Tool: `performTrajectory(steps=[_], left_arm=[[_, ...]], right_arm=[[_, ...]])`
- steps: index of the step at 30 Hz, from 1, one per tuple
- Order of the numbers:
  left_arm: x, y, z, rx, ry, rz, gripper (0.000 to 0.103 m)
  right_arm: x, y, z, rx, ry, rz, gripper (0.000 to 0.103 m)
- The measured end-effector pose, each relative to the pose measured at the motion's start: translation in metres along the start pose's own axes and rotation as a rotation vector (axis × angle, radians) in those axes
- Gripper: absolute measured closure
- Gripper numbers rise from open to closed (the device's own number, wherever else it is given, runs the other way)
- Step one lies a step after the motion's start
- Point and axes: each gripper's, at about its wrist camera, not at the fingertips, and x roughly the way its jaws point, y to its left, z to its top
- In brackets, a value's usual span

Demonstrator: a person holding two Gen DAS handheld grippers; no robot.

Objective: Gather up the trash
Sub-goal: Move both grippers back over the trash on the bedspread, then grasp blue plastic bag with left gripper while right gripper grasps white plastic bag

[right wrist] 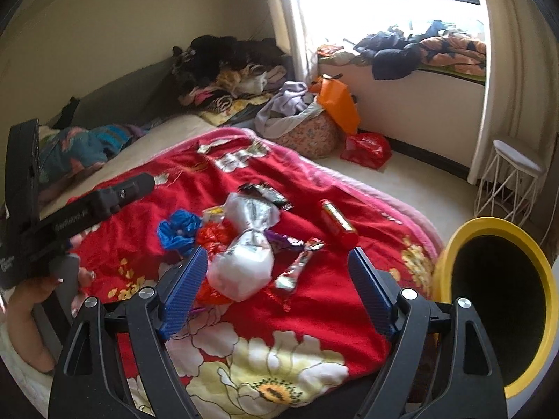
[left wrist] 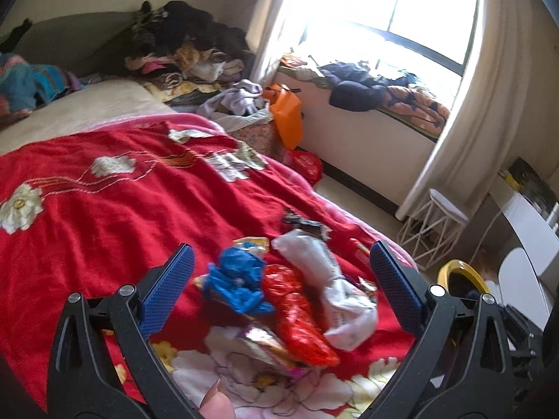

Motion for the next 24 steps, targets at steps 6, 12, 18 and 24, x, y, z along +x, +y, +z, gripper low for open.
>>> performTrajectory(steps=[6,12,18,24], left_arm=[[0.005,0.027,-0.002,-0.047,0.014,0.044,0.011],[0.015,0.051,-0.011,-0.083,0.054,0.079,0.011],[0.031,0.061,-0.02,-0.092,0.105,0.073,0.011],[0.048,0.058,-0.026,-0.08,0.148,0.03,0.022]], right_arm=[[0.023,0.014,-0.004,-0.019,0.051,0.03,0.023],[0.05,0.021,-0.002,-0.011,0.1,0.049,0.023],[0.079,0.018,-0.003,0.018,0.153,0.047,0.023],[0.1,0.012,-0.006,0.052,0.198,0.06,0.023]])
